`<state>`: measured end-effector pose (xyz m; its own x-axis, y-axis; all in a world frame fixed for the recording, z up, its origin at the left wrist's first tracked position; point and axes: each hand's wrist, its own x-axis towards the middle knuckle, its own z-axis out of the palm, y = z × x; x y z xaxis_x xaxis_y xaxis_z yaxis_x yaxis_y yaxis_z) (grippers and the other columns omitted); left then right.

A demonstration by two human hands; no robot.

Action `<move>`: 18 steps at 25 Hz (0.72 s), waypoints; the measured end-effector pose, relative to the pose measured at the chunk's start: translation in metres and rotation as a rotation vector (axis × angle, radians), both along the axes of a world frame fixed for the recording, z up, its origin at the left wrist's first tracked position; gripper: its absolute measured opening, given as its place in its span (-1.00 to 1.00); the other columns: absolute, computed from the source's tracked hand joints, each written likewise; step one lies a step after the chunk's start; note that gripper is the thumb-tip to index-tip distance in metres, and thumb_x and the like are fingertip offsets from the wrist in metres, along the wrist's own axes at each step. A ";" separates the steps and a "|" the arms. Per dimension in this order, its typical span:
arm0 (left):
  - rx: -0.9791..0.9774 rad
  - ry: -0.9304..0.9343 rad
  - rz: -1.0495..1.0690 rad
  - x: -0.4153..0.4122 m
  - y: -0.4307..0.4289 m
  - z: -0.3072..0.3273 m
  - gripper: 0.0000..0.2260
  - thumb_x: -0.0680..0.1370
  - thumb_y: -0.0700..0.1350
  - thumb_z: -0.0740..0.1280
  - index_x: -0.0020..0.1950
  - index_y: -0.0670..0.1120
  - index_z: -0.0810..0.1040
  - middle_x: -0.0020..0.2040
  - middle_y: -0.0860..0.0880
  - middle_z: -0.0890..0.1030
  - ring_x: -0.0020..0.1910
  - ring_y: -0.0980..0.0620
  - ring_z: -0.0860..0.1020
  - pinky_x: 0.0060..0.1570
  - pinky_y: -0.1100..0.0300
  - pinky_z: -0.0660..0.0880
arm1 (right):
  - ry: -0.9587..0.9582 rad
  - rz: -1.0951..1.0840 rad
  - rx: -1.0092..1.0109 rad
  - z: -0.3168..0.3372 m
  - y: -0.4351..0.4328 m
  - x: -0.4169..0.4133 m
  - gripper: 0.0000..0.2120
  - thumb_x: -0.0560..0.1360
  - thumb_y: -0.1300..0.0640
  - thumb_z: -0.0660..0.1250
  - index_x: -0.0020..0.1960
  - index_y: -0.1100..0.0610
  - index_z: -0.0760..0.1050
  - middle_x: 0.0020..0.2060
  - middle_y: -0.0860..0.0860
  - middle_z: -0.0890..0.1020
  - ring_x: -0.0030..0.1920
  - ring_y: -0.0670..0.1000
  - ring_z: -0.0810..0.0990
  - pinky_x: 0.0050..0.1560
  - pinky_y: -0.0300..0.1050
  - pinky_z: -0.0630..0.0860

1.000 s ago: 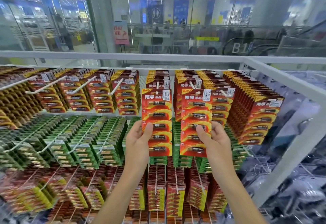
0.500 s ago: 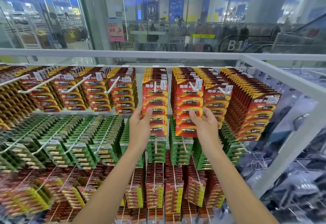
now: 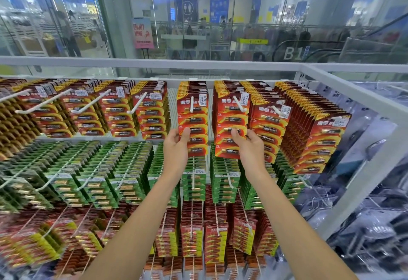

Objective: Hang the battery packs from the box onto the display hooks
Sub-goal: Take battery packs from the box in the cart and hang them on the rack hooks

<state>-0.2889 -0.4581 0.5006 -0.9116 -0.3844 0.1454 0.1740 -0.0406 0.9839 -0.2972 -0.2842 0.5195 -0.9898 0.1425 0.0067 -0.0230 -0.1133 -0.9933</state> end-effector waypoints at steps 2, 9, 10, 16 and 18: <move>-0.076 -0.031 0.046 -0.001 -0.001 -0.005 -0.72 0.64 0.20 0.30 0.20 0.04 0.58 0.15 0.03 0.70 0.13 0.05 0.68 0.18 0.02 0.62 | -0.024 0.022 0.037 -0.002 0.000 0.001 -0.82 0.61 -0.10 0.39 0.07 0.00 0.63 -0.02 -0.08 0.73 -0.02 -0.11 0.69 0.22 -0.01 0.56; -0.269 -0.090 0.100 0.007 -0.001 -0.011 -0.74 0.67 0.12 0.29 0.26 -0.01 0.48 -0.02 0.25 0.51 -0.01 0.32 0.50 -0.06 0.52 0.34 | -0.142 0.034 0.176 -0.025 0.004 -0.002 -0.46 0.62 -0.27 0.26 0.30 0.17 0.52 0.03 0.10 0.69 0.05 0.13 0.69 0.24 0.21 0.58; -0.300 -0.090 0.108 0.010 0.000 -0.013 -0.71 0.68 0.09 0.29 0.32 -0.03 0.49 -0.03 0.30 0.48 -0.04 0.38 0.47 -0.12 0.56 0.32 | -0.153 0.036 0.220 -0.028 0.006 0.000 -0.41 0.62 -0.29 0.24 0.38 0.18 0.46 0.03 0.06 0.67 0.05 0.07 0.67 0.21 0.14 0.58; -0.424 -0.072 0.150 0.034 -0.001 -0.030 -0.61 0.69 0.10 0.27 0.48 -0.01 0.45 0.34 0.12 0.53 0.35 0.07 0.48 0.34 0.17 0.38 | -0.120 0.057 0.474 -0.044 0.019 0.031 -0.37 0.66 -0.24 0.19 0.58 0.13 0.29 0.36 0.01 0.55 0.32 0.06 0.54 0.22 -0.05 0.42; -0.453 -0.089 0.139 0.048 0.003 -0.036 -0.55 0.69 0.11 0.26 0.54 -0.03 0.41 0.46 0.05 0.48 0.43 0.07 0.44 0.43 0.10 0.37 | -0.086 0.049 0.516 -0.049 0.024 0.044 -0.40 0.66 -0.22 0.20 0.58 0.08 0.29 0.45 -0.02 0.49 0.40 0.05 0.50 0.37 0.00 0.43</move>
<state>-0.2409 -0.4556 0.4645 -0.8724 -0.4198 0.2504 0.0621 0.4131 0.9086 -0.2533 -0.2606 0.4706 -0.9952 0.0959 -0.0174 0.0538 0.3920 -0.9184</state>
